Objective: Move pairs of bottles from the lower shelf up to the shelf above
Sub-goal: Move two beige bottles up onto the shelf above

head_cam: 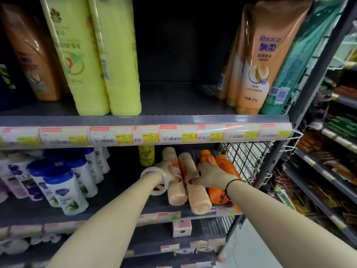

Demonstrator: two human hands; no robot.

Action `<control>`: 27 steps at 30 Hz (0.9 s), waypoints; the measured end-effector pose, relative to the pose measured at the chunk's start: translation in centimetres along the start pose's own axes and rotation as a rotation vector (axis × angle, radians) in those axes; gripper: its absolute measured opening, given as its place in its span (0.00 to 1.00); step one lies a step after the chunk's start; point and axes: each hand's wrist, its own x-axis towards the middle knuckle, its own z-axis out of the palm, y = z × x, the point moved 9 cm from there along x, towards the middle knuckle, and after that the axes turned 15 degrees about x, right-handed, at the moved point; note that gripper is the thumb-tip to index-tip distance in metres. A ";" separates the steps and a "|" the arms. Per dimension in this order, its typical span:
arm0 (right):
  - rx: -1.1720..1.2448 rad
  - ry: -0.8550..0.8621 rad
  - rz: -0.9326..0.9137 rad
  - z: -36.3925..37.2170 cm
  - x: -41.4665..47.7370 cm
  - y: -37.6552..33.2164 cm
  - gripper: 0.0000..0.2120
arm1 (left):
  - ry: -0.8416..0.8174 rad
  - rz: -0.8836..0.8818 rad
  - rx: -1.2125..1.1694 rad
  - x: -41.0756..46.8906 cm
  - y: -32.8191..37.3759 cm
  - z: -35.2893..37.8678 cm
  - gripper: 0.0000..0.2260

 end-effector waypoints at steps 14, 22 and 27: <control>0.431 -0.109 0.165 1.4 -0.1 0.7 0.24 | 0.087 0.004 -0.418 -5.7 0.8 -0.8 0.36; 0.438 -0.027 0.229 -1.9 -5.1 -1.9 0.12 | -0.013 -0.054 -0.548 -5.9 0.2 0.2 0.42; 0.591 -0.054 0.279 0.7 -2.8 -0.1 0.35 | -0.041 -0.076 -0.673 -5.4 0.1 0.9 0.42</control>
